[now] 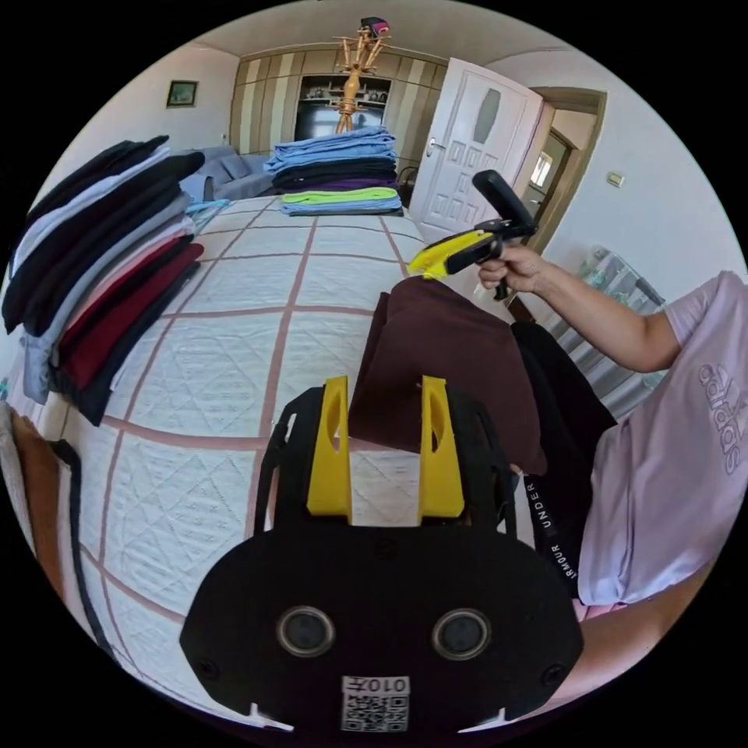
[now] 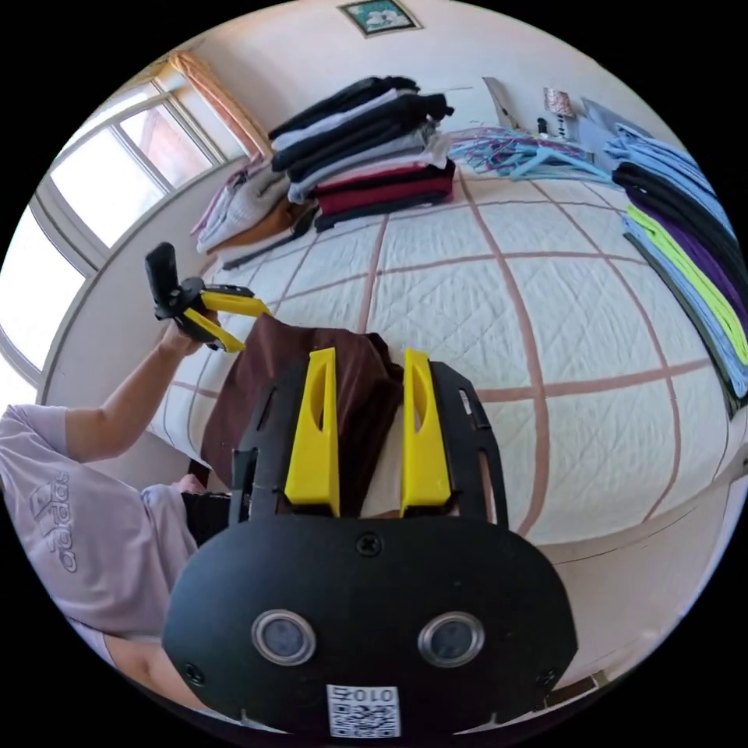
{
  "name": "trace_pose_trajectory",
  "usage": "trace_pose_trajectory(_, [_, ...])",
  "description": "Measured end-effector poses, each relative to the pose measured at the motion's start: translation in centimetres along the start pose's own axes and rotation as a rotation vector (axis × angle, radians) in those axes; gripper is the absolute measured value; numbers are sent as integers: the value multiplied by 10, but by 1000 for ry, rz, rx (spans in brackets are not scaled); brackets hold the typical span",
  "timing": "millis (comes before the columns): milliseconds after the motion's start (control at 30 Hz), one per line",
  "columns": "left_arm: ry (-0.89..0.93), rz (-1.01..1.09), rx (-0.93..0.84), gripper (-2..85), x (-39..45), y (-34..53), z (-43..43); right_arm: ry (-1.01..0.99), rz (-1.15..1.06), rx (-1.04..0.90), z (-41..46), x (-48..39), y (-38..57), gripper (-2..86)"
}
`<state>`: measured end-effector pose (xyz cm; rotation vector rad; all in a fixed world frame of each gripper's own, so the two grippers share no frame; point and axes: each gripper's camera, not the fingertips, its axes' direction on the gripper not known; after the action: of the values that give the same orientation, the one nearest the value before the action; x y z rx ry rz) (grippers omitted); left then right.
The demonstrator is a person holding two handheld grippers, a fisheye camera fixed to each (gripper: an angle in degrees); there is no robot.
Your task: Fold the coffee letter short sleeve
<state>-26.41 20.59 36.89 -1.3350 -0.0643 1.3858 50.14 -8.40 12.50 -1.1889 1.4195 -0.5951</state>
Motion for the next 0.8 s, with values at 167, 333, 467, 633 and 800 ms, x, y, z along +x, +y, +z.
trace_pose_trajectory(167, [53,7,-32,79,-6,9,11,14,-64,122,-22,-38,15,55])
trace_pose_trajectory(333, [21,-66,-79,80,-20,9,20,2,71,33,6,-19,21,58])
trace_pose_trajectory(467, [-106,-124,-57,95,-11,6,9,18,130,144,-10,-30,35,80])
trace_pose_trajectory(633, [-121,-55,129,99,26,5,-23,57,85,276,-61,-76,69,79])
trace_pose_trajectory(800, [0,12,32,104,27,-21,27,-14,31,193,-34,-127,82,103])
